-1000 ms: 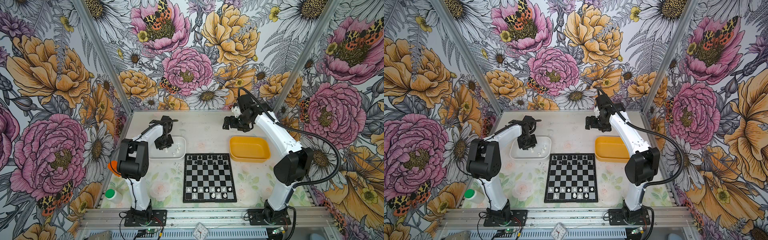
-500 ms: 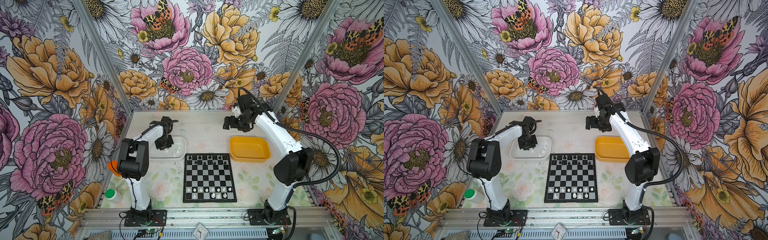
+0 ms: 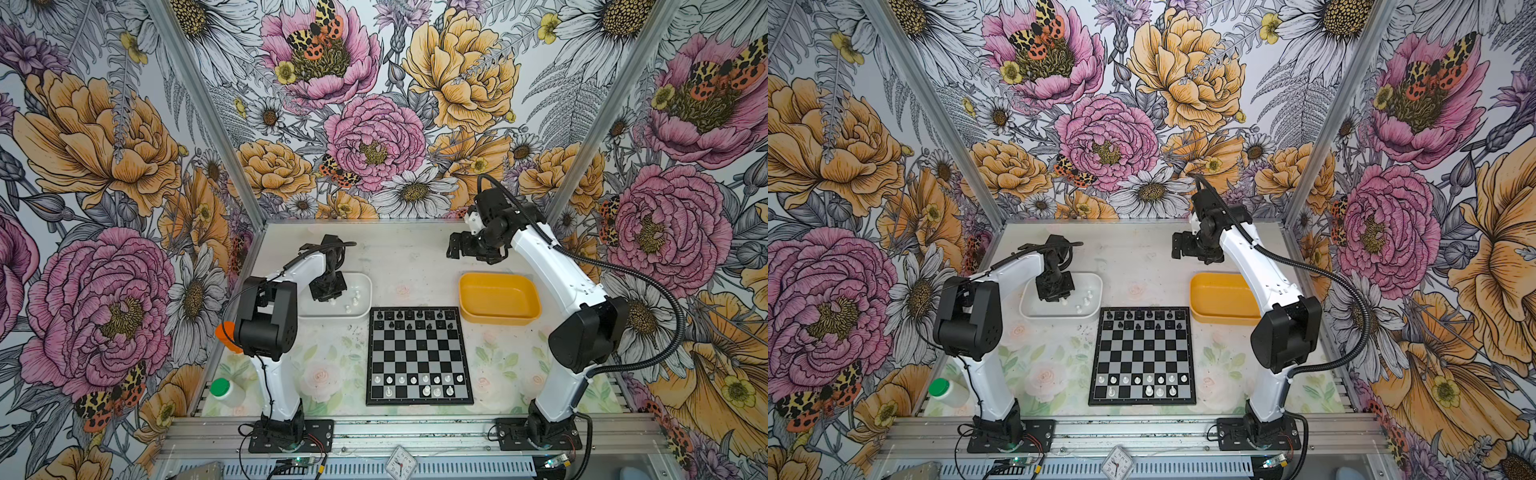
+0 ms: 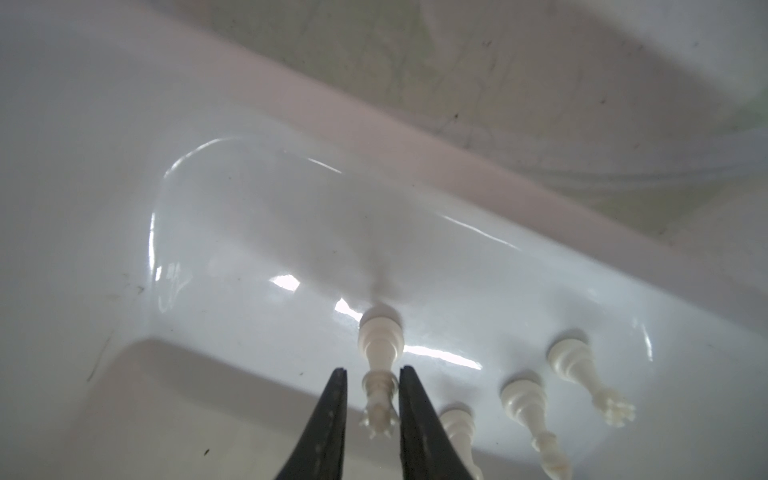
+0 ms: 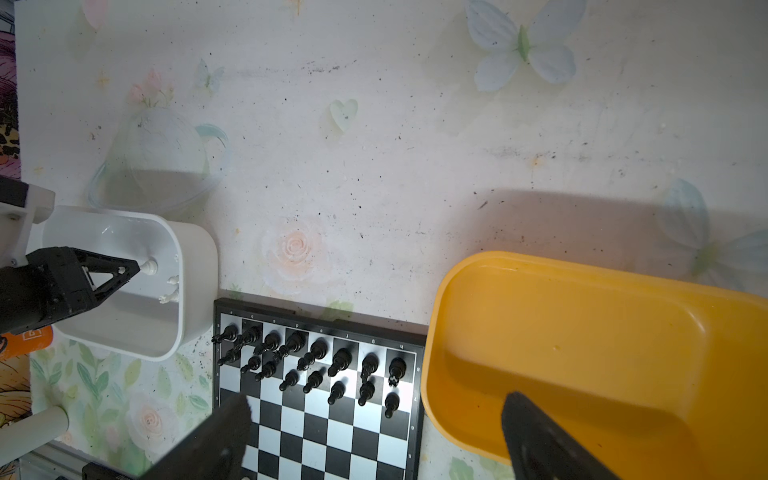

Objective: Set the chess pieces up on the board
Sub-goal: 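Lower the left gripper onto another tall white piece in the white bin and grasp, then carry the white piece with the left gripper to the board while the right arm moves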

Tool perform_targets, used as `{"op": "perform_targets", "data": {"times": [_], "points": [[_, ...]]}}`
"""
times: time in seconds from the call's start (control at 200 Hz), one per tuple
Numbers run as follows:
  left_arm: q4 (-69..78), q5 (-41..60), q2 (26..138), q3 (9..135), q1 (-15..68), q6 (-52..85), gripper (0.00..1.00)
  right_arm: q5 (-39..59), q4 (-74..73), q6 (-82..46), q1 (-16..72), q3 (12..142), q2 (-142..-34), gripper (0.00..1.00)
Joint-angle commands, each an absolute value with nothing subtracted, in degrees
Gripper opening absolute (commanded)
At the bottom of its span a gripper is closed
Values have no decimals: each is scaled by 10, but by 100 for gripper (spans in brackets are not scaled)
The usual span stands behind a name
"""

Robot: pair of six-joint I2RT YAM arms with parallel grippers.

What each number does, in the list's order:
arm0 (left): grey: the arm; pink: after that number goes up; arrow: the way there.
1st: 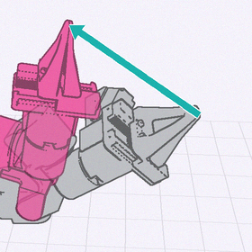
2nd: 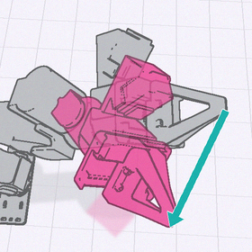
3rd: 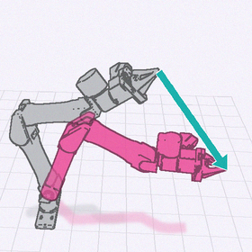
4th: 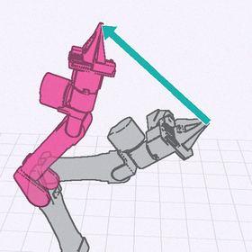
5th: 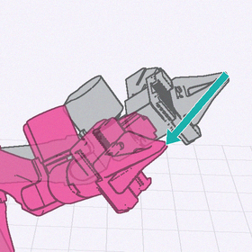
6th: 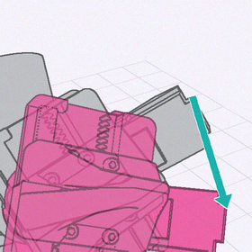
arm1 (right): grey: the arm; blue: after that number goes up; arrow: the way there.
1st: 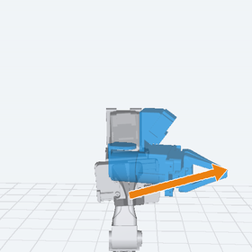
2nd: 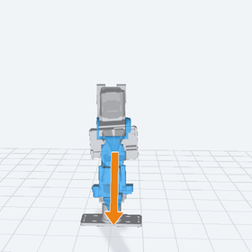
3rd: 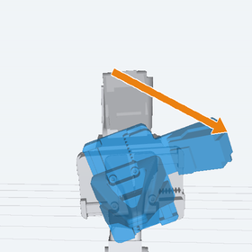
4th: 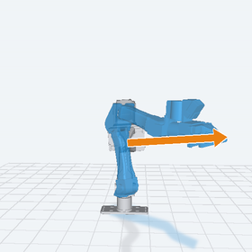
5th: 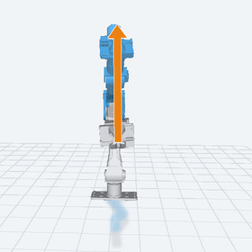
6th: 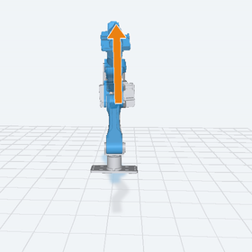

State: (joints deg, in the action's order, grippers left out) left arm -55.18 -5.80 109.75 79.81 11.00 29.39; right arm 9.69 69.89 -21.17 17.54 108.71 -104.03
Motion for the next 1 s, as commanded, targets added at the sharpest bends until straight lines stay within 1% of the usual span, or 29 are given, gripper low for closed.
{"op": "perform_targets", "data": {"times": [0.0,0.105,0.21,0.42,0.625,0.725,0.745,0.996], "points": [[-539,-51,1100,793,103,281,23,84,702,-217,175,1086,-1018,96],[-539,-50,1103,797,101,280,20,84,702,-218,174,1085,-1017,96],[-539,-48,1104,798,100,278,15,84,702,-218,174,1086,-1017,96],[-541,-43,1095,799,100,276,14,83,702,-220,175,1084,-1015,96],[-547,-25,1063,804,104,279,12,83,703,-218,178,1078,-1010,96],[-562,-31,1049,813,118,279,12,86,704,-216,181,1069,-1005,96],[-567,-31,1027,815,121,279,12,86,703,-216,181,1068,-1003,96],[-609,-39,943,813,183,303,12,87,702,-209,191,1023,-961,96]]}}
